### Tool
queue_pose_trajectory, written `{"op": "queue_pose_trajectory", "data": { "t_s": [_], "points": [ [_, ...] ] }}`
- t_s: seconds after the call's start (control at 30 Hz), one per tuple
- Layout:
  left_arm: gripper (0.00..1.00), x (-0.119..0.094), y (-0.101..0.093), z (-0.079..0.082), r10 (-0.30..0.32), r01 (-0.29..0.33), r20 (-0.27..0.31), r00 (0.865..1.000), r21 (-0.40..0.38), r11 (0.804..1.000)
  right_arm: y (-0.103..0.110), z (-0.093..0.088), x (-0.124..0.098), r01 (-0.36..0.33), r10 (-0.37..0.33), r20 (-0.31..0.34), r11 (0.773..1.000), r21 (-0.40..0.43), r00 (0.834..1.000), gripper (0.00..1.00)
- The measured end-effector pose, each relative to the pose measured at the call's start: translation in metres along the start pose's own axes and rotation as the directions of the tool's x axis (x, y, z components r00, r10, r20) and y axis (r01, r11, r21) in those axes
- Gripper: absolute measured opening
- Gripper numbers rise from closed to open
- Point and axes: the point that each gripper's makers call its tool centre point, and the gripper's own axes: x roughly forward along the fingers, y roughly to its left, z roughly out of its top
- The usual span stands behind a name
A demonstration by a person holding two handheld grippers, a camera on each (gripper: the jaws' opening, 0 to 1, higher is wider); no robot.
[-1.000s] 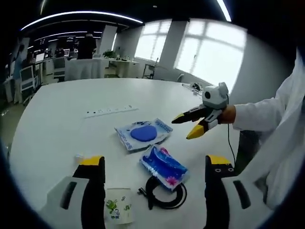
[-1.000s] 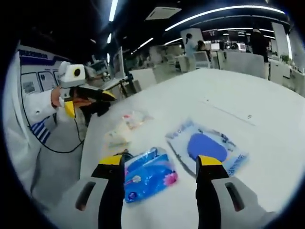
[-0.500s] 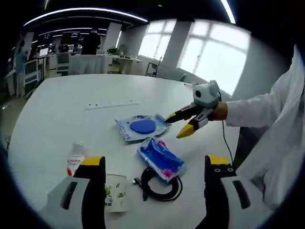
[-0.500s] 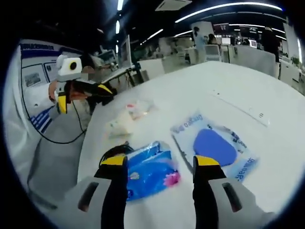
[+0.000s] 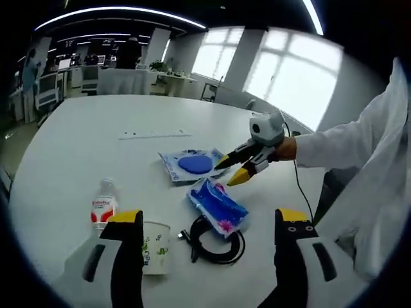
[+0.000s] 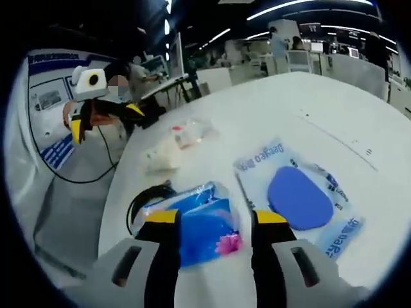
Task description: Arrange the tabletop items into an orderly group along one side of the table until the central work area is clear of visible clutter.
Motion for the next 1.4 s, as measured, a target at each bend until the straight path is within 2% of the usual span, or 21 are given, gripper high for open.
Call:
{"op": "queue_pose_trajectory", "data": {
  "t_s": [0.67, 0.83, 0.97, 1.13, 1.4],
  "points": [
    [0.85, 0.006, 0.002, -0.003, -0.006, 0.006, -0.001, 1.000, -0.013, 1.000, -0.005, -0.010, 0.021, -0.055, 0.053, -0.063, 0.998, -0.026, 0.997, 0.23],
    [0.85, 0.006, 0.003, -0.005, -0.005, 0.005, -0.004, 1.000, -0.018, 1.000, -0.007, -0.015, 0.022, -0.051, 0.047, -0.082, 0.998, -0.048, 0.996, 0.15],
    [0.84, 0.007, 0.004, -0.005, -0.004, 0.004, -0.004, 1.000, -0.023, 1.000, -0.009, -0.020, 0.021, -0.047, 0.041, -0.103, 0.997, -0.064, 0.994, 0.04],
    [0.84, 0.007, 0.004, -0.006, -0.004, 0.004, -0.004, 1.000, -0.023, 1.000, -0.008, -0.022, 0.020, -0.040, 0.033, -0.101, 0.997, -0.059, 0.994, 0.00],
    [0.83, 0.007, 0.003, -0.007, -0.006, 0.005, -0.009, 1.000, -0.024, 1.000, -0.005, -0.026, 0.017, -0.033, 0.028, -0.097, 0.998, -0.051, 0.995, 0.00]
  ]
}}
